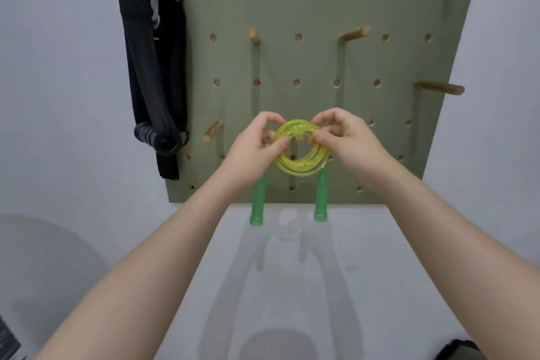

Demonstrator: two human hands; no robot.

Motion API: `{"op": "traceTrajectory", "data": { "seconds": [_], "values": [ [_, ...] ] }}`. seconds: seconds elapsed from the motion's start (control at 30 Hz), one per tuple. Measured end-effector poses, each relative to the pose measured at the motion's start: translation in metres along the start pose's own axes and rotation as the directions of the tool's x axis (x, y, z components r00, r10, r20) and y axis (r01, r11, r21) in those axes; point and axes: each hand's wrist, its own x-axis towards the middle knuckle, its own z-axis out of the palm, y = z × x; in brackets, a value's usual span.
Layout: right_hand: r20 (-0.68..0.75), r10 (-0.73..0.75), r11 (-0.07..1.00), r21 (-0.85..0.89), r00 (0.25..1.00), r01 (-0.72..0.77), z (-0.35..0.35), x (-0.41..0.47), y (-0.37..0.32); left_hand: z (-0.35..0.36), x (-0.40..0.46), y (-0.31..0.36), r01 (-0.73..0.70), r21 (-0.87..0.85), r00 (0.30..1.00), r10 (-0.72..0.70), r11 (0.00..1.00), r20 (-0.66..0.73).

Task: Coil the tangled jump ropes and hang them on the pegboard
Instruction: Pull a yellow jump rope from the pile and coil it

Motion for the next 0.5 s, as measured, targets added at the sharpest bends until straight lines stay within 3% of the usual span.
{"op": "traceTrajectory", "data": {
  "seconds": [0.13, 0.3, 0.43, 0.5],
  "values": [
    [-0.064, -0.018, 0.995, -0.095, 0.998, 0.012, 0.01, 0.041, 0.028, -0.007, 0.05, -0.024, -0.031, 0.113, 0.999, 0.026, 0.993, 0.044],
    [-0.092, 0.027, 0.998, -0.054, 0.995, -0.032, 0.016, 0.073, 0.069, 0.011, 0.084, -0.056, -0.055, 0.232, 0.998, 0.047, 0.971, 0.04],
    [-0.165, -0.072, 0.964, -0.266, 0.984, 0.026, 0.002, 0.094, 0.082, 0.027, 0.101, -0.068, -0.068, 0.278, 0.993, 0.091, 0.958, -0.07],
    [-0.136, -0.175, 0.88, -0.465, 0.975, 0.093, -0.001, 0.099, 0.087, 0.034, 0.108, -0.072, -0.088, 0.372, 0.977, 0.154, 0.924, -0.15]
  ]
}}
